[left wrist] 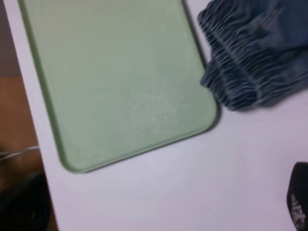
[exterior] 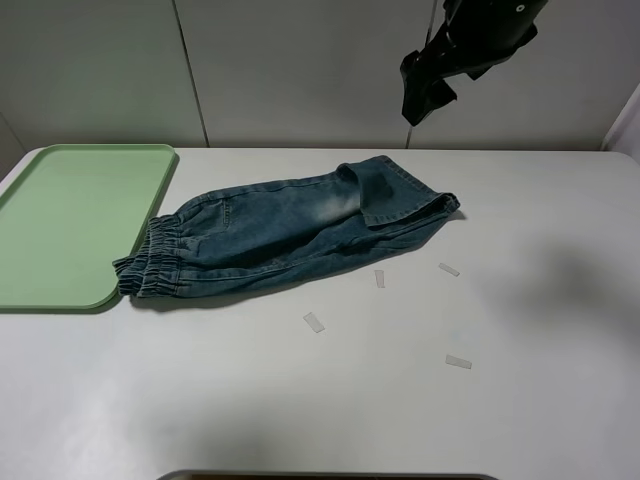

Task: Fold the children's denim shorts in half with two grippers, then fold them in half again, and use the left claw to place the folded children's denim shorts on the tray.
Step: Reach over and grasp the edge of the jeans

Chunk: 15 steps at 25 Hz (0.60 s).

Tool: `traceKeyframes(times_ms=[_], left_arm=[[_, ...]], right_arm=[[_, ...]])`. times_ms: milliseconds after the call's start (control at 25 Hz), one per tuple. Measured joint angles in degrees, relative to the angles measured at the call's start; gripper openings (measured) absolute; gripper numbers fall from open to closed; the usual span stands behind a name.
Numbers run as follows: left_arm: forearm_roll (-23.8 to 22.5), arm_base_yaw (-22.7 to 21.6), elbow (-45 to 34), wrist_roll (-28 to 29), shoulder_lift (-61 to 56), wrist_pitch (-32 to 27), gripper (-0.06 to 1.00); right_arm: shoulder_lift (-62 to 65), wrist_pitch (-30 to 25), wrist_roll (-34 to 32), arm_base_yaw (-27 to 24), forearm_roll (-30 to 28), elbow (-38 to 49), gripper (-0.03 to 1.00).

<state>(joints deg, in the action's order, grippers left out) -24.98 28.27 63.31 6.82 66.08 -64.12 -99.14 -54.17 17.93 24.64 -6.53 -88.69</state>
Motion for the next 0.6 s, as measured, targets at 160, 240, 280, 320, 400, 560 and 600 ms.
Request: traceKeyframes(times_ms=[160,240,280,320,400,560,600], left_arm=[[2.61,0.00,0.00,0.84,-6.72,-1.67,0.98],[4.26,0.00,-0.46,1.02,-11.03,-1.97,0.98],[5.60,0.00,-2.24,1.10,-16.41,-2.01,0.98],[6.82,0.00,-6.09,1.23,-22.07,-2.01,0.98],[7.00,0.00,-8.69,1.84,-28.10,-2.01,0.98],[7.43,0.00,-13.42,3.17,-36.64,-2.03,0.97],[7.72,0.00,-14.84,3.51,-40.32,-2.03,0.97]], right_arm=[[0.85,-4.10,-0.83,0.19,2.88,0.00,0.69],[0.85,-4.40,-1.00,0.19,3.40,0.00,0.69],[0.85,-4.40,-1.00,0.19,3.40,0.00,0.69],[0.85,-4.40,-1.00,0.19,3.46,0.00,0.69],[0.85,-4.40,-1.02,0.19,3.84,0.00,0.69],[0.85,-4.33,-1.02,0.19,5.40,0.00,0.69],[0.85,-4.29,-1.02,0.19,5.68,0.00,0.69]])
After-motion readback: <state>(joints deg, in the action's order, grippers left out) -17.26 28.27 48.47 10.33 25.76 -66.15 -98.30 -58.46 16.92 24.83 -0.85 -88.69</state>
